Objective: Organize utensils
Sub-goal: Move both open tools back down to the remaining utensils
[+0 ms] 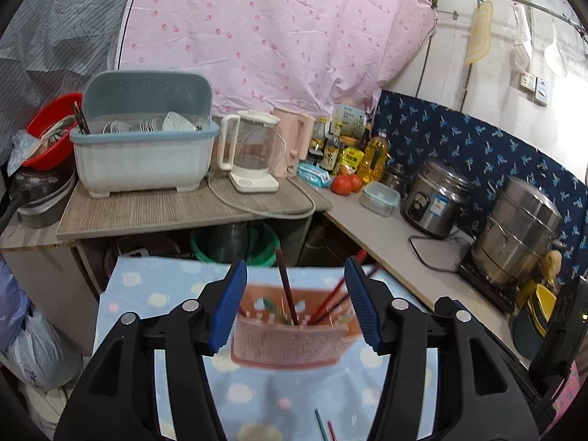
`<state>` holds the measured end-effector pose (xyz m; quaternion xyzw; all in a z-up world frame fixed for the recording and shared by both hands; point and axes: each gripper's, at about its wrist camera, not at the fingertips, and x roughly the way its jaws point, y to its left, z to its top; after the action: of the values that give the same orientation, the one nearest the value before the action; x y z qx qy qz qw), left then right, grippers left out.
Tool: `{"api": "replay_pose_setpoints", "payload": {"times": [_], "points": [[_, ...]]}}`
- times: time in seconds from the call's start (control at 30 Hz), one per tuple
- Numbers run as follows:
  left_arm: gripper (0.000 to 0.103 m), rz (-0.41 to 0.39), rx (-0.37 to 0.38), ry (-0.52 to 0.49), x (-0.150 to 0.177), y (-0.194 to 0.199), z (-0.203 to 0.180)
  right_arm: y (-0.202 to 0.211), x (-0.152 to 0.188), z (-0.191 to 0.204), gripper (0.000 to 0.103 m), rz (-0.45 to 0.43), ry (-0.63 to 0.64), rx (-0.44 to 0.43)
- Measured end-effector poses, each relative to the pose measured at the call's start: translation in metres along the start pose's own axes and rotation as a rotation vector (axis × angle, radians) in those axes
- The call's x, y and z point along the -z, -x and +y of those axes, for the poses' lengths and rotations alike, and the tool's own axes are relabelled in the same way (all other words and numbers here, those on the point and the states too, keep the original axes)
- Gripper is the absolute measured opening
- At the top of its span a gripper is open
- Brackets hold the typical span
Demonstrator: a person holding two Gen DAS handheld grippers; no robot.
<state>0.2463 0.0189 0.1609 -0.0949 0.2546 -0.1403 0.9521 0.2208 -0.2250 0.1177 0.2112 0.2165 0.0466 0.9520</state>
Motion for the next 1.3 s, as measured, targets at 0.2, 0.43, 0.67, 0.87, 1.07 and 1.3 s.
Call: {"api": "replay_pose_setpoints", "payload": {"times": [0.2, 0.43, 0.67, 0.87, 1.07, 1.3], "points": [[0.054, 0.13, 0.033, 0.007, 0.063, 0.025, 0.003, 0.035, 0.061, -0.018, 0.034, 0.111, -0.021, 0.011], [0.054, 0.266, 0.022, -0.031, 0.152, 0.052, 0.002, 0.075, 0.143, -0.045, 0.034, 0.264, -0.065, 0.043], [0.054, 0.374, 0.02, -0.019, 0.229, 0.075, -0.004, 0.109, 0.204, -0.046, 0.034, 0.348, 0.011, 0.085], [0.054, 0.427, -0.009, -0.05, 0.279, 0.086, -0.012, 0.125, 0.241, -0.03, 0.034, 0.39, 0.099, 0.08], [0.054, 0.451, -0.013, -0.041, 0.305, 0.098, -0.011, 0.125, 0.265, -0.023, 0.034, 0.442, 0.125, 0.056], [0.054, 0.441, -0.017, -0.057, 0.312, 0.103, -0.015, 0.123, 0.273, -0.017, 0.027, 0.436, 0.18, 0.074]]}}
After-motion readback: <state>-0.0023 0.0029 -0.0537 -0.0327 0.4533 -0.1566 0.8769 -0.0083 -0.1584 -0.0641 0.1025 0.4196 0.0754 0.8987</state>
